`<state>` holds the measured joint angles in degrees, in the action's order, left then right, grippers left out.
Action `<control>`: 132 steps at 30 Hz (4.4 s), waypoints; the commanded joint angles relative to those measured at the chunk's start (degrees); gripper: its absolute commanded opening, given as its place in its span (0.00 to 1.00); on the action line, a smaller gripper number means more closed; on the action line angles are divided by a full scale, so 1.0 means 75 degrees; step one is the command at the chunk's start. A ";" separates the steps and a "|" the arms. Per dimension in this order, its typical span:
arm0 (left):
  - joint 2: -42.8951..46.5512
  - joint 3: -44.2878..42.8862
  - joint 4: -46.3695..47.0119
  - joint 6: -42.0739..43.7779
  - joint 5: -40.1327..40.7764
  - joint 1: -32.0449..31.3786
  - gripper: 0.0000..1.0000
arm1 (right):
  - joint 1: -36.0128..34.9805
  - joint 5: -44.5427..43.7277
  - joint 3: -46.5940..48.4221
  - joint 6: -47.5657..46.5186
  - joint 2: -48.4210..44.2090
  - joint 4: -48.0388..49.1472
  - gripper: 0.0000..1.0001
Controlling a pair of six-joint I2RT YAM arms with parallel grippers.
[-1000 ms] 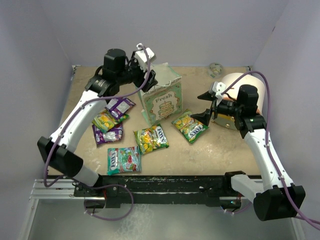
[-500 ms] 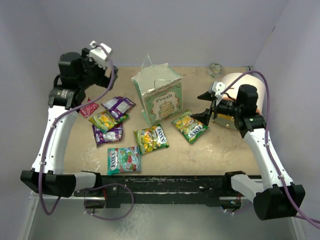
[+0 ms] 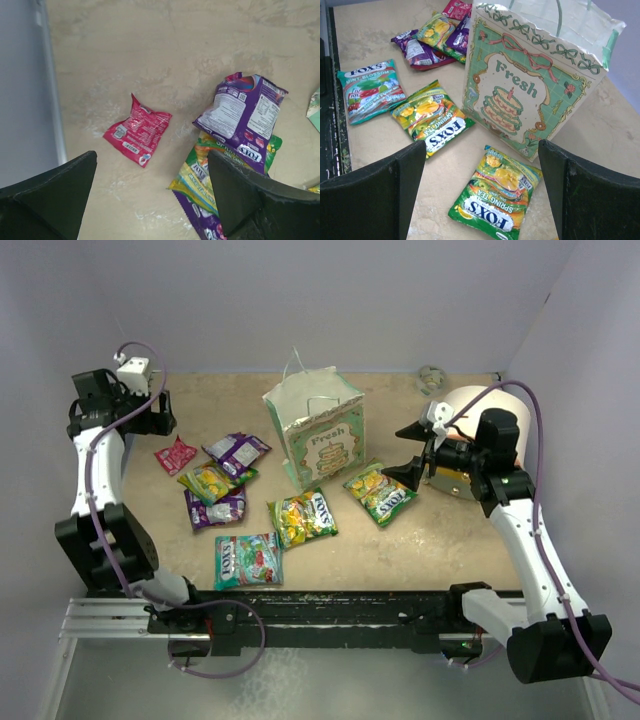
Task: Place the snacks into the paper bag
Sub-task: Pick up the snack from the center of the board, then place the snack in the paper bag.
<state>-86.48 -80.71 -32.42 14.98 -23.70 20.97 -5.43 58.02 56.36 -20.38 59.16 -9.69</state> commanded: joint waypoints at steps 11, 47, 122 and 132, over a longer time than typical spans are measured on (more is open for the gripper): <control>-0.3041 -0.0659 0.0948 0.0280 0.0356 -0.0054 0.91 | 0.0033 0.0159 0.0725 -0.0044 0.0019 -0.0391 0.94; -0.4728 -0.1439 -0.1184 0.2320 -0.1265 0.0274 0.29 | 0.0372 -0.0048 -0.0067 0.0111 -0.0093 0.0501 0.95; -0.3283 -0.4504 -0.1125 0.1165 -0.0540 -0.6265 0.04 | 0.0597 0.0109 -0.0221 0.0149 -0.0464 0.0694 0.95; -0.3347 -0.4298 -0.1449 0.0800 -0.0955 -0.6300 0.07 | 0.0601 0.0194 -0.0260 0.0195 -0.0516 0.0762 0.95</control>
<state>-112.71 -112.49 -42.78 21.78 -27.79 -26.61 -1.15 57.21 54.46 -19.77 56.47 -6.44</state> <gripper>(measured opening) 0.069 0.952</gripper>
